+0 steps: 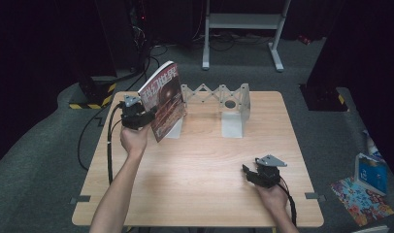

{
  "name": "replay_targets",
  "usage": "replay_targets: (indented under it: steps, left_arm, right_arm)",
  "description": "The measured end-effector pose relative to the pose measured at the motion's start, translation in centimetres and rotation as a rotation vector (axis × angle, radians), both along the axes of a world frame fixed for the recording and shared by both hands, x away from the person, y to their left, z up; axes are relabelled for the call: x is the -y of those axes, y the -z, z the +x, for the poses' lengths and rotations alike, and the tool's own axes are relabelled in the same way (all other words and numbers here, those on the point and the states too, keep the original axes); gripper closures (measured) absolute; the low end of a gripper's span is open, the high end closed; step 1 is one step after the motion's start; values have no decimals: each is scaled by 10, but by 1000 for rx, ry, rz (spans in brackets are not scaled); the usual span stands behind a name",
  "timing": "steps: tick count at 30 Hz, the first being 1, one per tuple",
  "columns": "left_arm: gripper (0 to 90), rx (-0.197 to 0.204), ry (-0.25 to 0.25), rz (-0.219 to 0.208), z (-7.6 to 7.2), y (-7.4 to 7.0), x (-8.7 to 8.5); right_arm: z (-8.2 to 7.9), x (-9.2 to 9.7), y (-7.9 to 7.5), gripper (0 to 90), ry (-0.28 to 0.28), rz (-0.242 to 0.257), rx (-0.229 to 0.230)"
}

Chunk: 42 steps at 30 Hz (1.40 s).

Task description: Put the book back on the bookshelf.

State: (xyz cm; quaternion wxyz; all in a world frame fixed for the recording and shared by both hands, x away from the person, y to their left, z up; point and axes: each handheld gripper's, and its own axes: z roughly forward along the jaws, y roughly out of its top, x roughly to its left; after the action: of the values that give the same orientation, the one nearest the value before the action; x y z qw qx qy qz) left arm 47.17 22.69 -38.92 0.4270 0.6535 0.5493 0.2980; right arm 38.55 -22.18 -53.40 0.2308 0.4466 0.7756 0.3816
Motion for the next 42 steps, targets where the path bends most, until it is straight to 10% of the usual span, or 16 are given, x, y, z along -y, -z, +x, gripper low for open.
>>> replay_targets:
  steps: [22, 42]
  left_arm:
    - [495, 14, 59, 35, -20, -7, -7]
    - [453, -3, 83, -19, -36, -5, -25]
  right_arm:
    - [0, 0, 0, 368, 0, 1, -1]
    - [0, 0, 0, 368, 0, 0, 0]
